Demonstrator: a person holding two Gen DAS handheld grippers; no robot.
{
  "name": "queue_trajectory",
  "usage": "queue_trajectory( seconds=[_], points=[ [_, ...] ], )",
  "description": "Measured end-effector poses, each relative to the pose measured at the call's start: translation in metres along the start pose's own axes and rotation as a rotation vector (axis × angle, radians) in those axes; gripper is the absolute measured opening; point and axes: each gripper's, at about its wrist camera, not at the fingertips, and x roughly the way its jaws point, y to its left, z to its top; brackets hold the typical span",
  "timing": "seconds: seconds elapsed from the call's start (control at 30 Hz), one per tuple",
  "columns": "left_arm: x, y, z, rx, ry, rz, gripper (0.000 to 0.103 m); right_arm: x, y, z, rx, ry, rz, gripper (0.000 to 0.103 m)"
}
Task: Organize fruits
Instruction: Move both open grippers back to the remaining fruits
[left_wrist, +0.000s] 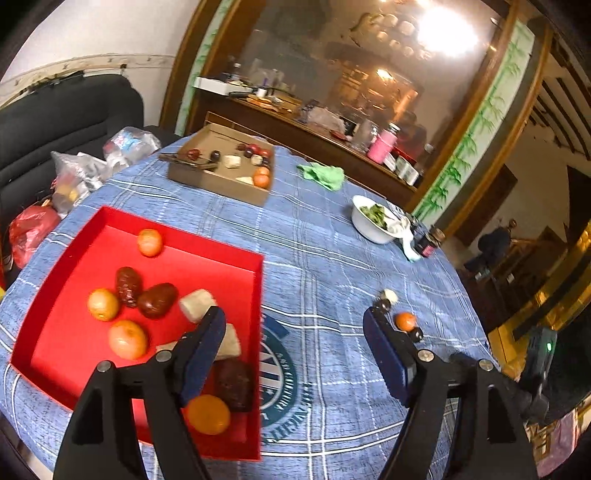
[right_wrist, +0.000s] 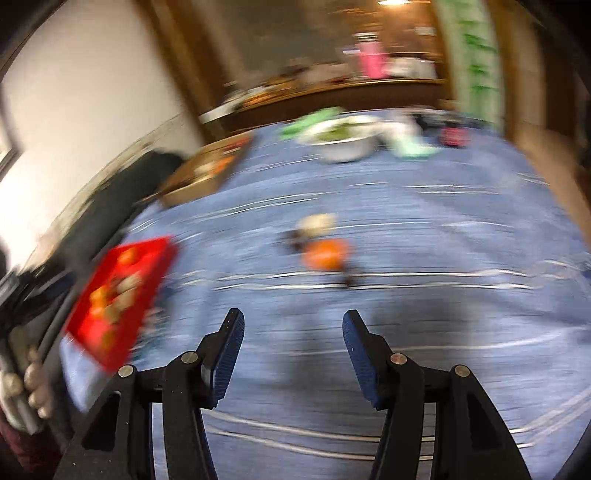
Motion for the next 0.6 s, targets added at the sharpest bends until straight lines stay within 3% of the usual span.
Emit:
queue_trajectory(
  seconds=[0.07,0.2,0.4,0.6],
  points=[
    [0.006,-0.007,-0.002,0.019,0.012,-0.006,0.076,-0.008,-0.032,0.006,0.057,-0.011,-0.062,0.060],
    [0.023,-0.023,-0.008,0.035,0.052,-0.030,0.076,-0.006,-0.054,0.019,0.083,-0.006,-0.082,0.060],
    [0.040,-0.048,-0.018,0.085,0.104,-0.051,0.076,0.039,-0.023,0.033,-0.026,0.053,-0.038,0.060],
    [0.051,-0.068,-0.021,0.145,0.125,-0.069,0.076,0.087,-0.002,0.030,-0.122,0.122,-0.058,0.057]
  ],
)
